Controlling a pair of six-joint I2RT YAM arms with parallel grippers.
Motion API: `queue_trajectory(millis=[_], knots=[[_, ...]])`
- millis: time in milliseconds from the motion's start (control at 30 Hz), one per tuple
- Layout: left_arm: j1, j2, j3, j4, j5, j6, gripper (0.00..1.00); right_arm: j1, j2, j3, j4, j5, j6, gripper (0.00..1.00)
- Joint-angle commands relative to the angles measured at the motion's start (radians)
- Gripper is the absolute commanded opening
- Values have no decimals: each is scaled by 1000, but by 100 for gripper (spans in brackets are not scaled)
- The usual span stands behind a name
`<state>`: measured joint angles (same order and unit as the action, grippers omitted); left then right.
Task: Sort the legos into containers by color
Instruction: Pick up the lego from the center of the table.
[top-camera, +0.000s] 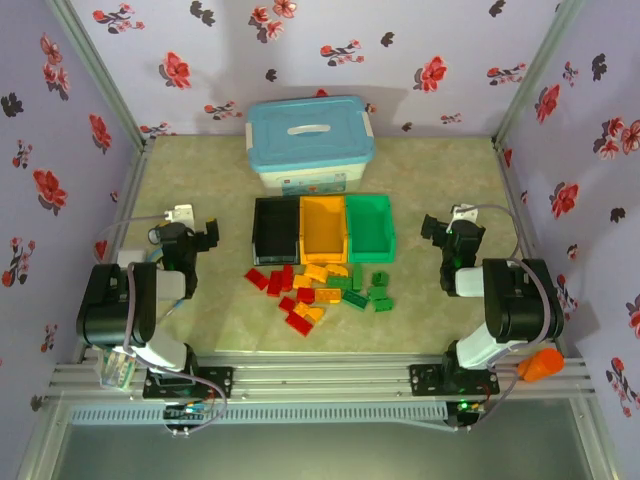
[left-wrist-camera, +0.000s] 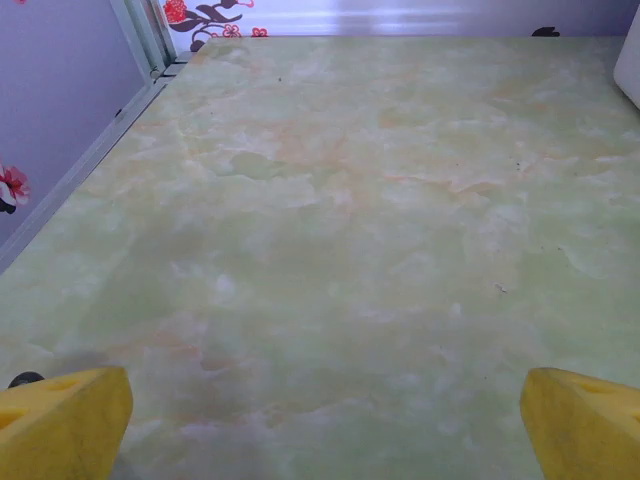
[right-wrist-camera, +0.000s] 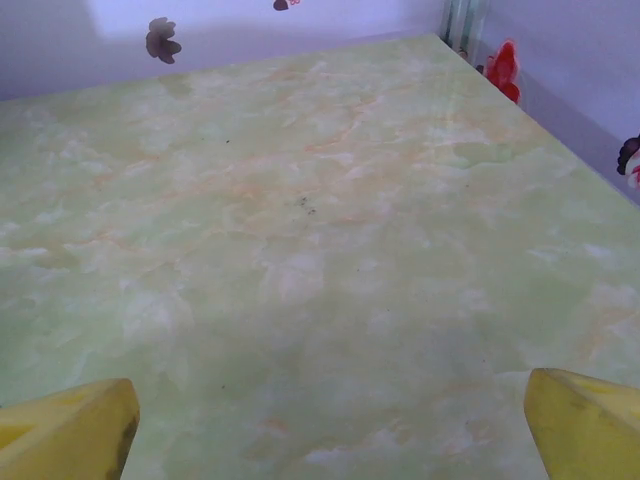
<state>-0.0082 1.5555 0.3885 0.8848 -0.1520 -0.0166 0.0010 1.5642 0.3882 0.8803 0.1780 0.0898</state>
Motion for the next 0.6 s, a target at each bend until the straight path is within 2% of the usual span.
queue_trajectory(millis=[0,567], knots=[[4,-11,6,2,14,0,100,4,-2,4,-1,-24,6,99],[4,-10,6,2,14,1,100,4,-6,2,2,-26,4,99]])
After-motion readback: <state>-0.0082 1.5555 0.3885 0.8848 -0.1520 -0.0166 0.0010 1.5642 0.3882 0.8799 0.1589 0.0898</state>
